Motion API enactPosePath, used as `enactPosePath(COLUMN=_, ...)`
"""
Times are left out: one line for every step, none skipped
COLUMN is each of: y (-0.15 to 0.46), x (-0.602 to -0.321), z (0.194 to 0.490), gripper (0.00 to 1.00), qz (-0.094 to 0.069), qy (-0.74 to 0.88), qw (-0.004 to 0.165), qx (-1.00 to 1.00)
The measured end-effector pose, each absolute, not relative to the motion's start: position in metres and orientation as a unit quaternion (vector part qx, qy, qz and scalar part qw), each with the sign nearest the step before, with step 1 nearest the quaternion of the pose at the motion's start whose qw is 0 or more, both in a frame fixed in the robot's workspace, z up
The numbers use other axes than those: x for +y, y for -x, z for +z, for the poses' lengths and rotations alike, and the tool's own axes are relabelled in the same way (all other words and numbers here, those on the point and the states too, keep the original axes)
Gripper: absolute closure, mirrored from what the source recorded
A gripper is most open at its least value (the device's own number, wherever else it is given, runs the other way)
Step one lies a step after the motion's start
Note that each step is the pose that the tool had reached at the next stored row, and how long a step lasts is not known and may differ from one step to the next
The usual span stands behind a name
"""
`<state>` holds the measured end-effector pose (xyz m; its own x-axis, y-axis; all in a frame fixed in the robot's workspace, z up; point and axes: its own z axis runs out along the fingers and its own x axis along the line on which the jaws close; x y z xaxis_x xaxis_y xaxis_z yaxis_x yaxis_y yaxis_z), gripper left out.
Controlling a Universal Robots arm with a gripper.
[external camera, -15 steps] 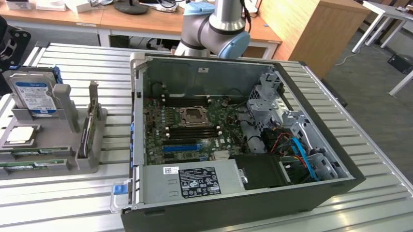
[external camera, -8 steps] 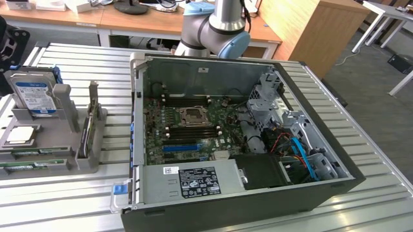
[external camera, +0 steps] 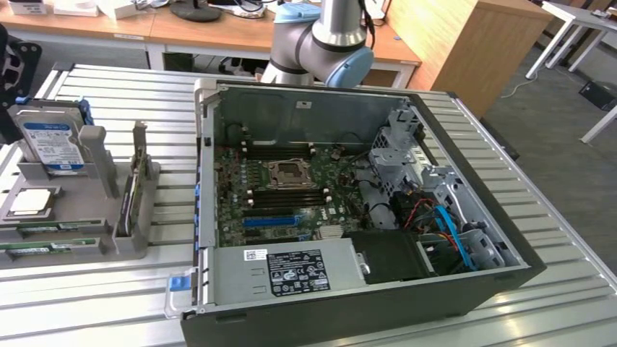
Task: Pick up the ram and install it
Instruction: 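Pick up the ram and move it above insertion slot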
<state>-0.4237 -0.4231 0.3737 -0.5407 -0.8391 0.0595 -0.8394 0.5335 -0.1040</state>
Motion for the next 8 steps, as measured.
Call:
enactPosePath(y=0.4237, x=-0.4231, z=0.3737, gripper=0.89, qz=0.061, qy=-0.487, qw=0.001, qx=-0.871)
enactPosePath(y=0.4237, x=-0.4231, z=0.3736, gripper=0.89, qz=0.062, qy=-0.494, qw=0.001, qx=-0.867)
enactPosePath(y=0.4237, x=-0.4231, z=0.3736, gripper=0.89, qz=0.063, qy=-0.502, qw=0.001, qx=-0.863)
enactPosePath(y=0.4237, x=-0.4231, z=0.3736, gripper=0.89, qz=0.064, qy=-0.509, qw=0.001, qx=-0.858)
enactPosePath(y=0.4237, x=-0.4231, z=0.3736, gripper=0.89, qz=0.065, qy=-0.517, qw=0.001, qx=-0.854)
enactPosePath(y=0.4237, x=-0.4231, z=0.3736, gripper=0.89, qz=0.066, qy=-0.524, qw=0.001, qx=-0.849)
enactPosePath(y=0.4238, x=-0.4230, z=0.3736, gripper=0.89, qz=0.067, qy=-0.530, qw=0.002, qx=-0.845)
enactPosePath(y=0.4238, x=-0.4231, z=0.3736, gripper=0.89, qz=0.068, qy=-0.535, qw=0.002, qx=-0.842)
